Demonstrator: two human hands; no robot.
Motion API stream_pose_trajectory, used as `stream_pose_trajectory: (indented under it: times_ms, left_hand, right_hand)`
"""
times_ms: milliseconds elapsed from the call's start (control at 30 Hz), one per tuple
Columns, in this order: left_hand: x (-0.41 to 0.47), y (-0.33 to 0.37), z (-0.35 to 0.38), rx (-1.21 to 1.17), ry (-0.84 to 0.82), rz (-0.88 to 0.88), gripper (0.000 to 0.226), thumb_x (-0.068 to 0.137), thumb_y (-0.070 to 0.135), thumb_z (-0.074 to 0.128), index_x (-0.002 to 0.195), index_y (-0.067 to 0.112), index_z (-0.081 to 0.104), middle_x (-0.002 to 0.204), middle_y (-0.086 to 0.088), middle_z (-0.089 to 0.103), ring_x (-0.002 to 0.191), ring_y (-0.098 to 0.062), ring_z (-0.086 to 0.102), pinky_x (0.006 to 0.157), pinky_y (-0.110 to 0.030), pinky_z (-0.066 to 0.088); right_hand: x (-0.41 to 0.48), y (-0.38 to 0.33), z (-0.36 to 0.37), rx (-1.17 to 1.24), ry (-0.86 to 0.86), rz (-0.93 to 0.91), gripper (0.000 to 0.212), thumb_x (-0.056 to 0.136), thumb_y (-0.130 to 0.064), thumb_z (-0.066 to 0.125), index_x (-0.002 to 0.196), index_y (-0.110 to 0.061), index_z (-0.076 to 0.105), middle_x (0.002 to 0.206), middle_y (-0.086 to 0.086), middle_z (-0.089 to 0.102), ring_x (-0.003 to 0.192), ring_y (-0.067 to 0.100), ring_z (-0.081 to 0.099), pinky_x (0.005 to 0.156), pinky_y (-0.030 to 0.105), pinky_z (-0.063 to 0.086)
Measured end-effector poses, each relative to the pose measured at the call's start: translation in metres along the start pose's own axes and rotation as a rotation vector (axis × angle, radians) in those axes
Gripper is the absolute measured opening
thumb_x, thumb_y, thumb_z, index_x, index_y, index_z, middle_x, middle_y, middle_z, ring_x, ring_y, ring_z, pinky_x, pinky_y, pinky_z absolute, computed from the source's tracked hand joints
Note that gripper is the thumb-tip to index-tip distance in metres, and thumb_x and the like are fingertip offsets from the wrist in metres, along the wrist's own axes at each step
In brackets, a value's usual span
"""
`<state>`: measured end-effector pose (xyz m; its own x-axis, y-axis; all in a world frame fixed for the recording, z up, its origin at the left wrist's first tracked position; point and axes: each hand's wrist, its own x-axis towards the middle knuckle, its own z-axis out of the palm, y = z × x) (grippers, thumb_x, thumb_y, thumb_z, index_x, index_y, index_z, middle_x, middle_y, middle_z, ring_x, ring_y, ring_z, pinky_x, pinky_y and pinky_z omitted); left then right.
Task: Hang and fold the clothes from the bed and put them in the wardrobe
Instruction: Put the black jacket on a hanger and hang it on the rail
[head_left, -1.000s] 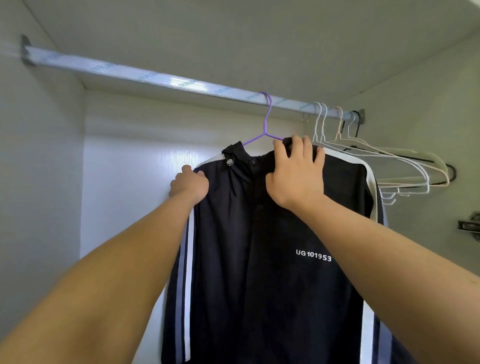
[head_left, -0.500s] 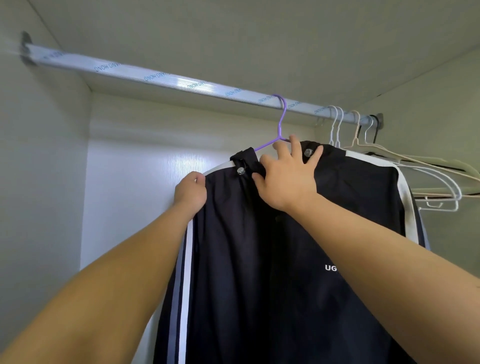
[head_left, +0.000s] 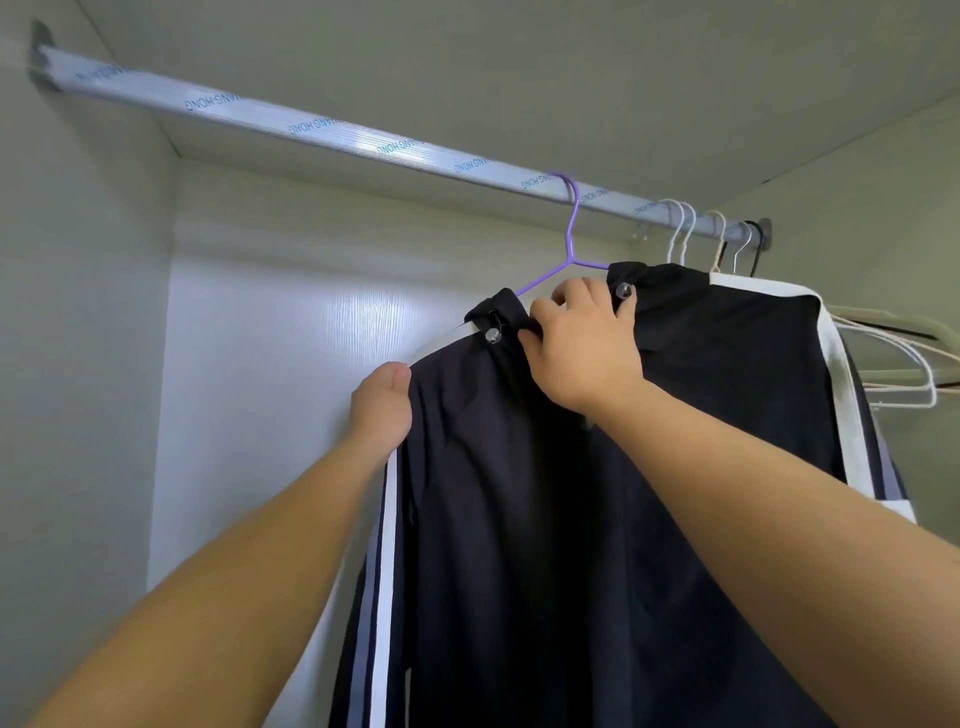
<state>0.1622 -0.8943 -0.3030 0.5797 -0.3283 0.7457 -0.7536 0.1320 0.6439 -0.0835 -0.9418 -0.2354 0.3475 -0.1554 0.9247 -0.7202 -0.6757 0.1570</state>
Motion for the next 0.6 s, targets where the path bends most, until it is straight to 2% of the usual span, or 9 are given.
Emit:
stream_pose_trajectory:
  times_ms: [133,200,267,333,400,467,500,533,600]
  left_hand:
    - [0.002,0.012,0.002,0.094,-0.037,-0.031,0.022,0.098,0.008,0.035,0.082,0.006,0.050,0.080,-0.005,0.052,0.072,-0.023,0.043,0.063,-0.033,0.038]
    - [0.004,0.026,0.003,0.143,-0.043,-0.023,0.021,0.093,0.006,0.035,0.083,0.012,0.052,0.081,-0.001,0.054,0.074,-0.025,0.047,0.065,-0.035,0.042]
    - [0.007,0.047,0.004,0.178,-0.041,0.044,0.024,0.097,0.014,0.035,0.090,0.017,0.057,0.086,0.000,0.060,0.080,-0.026,0.055,0.071,-0.036,0.048]
    - [0.012,0.070,0.007,0.223,-0.053,0.133,0.027,0.098,0.019,0.032,0.080,0.020,0.051,0.080,0.001,0.057,0.078,-0.027,0.053,0.068,-0.037,0.043]
    - [0.019,0.091,0.010,0.226,-0.078,0.174,0.029,0.100,0.022,0.033,0.075,0.020,0.047,0.078,0.002,0.054,0.081,-0.028,0.051,0.068,-0.035,0.038]
    - [0.024,0.105,0.010,0.188,-0.087,0.164,0.033,0.102,0.026,0.033,0.078,0.015,0.053,0.080,0.000,0.056,0.086,-0.031,0.053,0.072,-0.037,0.041]
    - [0.026,0.108,0.010,0.181,-0.087,0.154,0.036,0.103,0.028,0.032,0.081,0.011,0.055,0.082,-0.002,0.058,0.089,-0.033,0.054,0.077,-0.039,0.045]
    - [0.027,0.109,0.009,0.184,-0.088,0.148,0.038,0.103,0.029,0.031,0.082,0.010,0.055,0.085,-0.005,0.059,0.092,-0.035,0.055,0.085,-0.042,0.048]
    - [0.025,0.109,0.008,0.192,-0.084,0.143,0.039,0.104,0.030,0.029,0.075,0.015,0.049,0.087,-0.008,0.058,0.096,-0.038,0.055,0.094,-0.047,0.047]
  right_hand:
    - [-0.005,0.022,-0.011,0.131,0.257,0.000,0.043,0.100,-0.050,0.048,0.122,-0.015,0.060,0.135,0.014,0.050,0.128,0.034,0.043,0.108,0.053,0.035]
    - [-0.004,0.040,-0.021,0.088,0.396,0.062,0.041,0.102,-0.043,0.045,0.126,-0.013,0.060,0.135,0.015,0.052,0.126,0.035,0.046,0.103,0.047,0.035]
    - [-0.002,0.063,-0.029,-0.036,0.455,0.146,0.037,0.103,-0.034,0.041,0.127,-0.010,0.055,0.135,0.016,0.052,0.122,0.037,0.047,0.105,0.049,0.031]
    - [-0.002,0.090,-0.036,-0.131,0.430,0.242,0.036,0.103,-0.030,0.038,0.126,-0.008,0.052,0.127,0.019,0.056,0.115,0.039,0.050,0.102,0.053,0.031]
    - [-0.006,0.114,-0.042,-0.189,0.355,0.269,0.033,0.104,-0.032,0.038,0.112,-0.006,0.057,0.101,0.022,0.065,0.094,0.042,0.060,0.083,0.050,0.038]
    - [-0.012,0.133,-0.045,-0.252,0.286,0.135,0.025,0.103,-0.026,0.047,0.092,-0.007,0.061,0.073,0.020,0.064,0.065,0.041,0.062,0.063,0.042,0.038]
    - [-0.014,0.139,-0.048,-0.263,0.276,0.074,0.022,0.102,-0.022,0.051,0.088,-0.008,0.060,0.067,0.020,0.062,0.058,0.040,0.062,0.058,0.040,0.037]
    - [-0.015,0.143,-0.051,-0.257,0.256,0.056,0.024,0.103,-0.022,0.050,0.087,-0.008,0.060,0.068,0.020,0.063,0.058,0.041,0.062,0.056,0.039,0.037]
    - [-0.014,0.146,-0.054,-0.234,0.174,0.120,0.041,0.108,-0.035,0.033,0.092,-0.010,0.060,0.077,0.020,0.066,0.068,0.042,0.064,0.058,0.039,0.036]
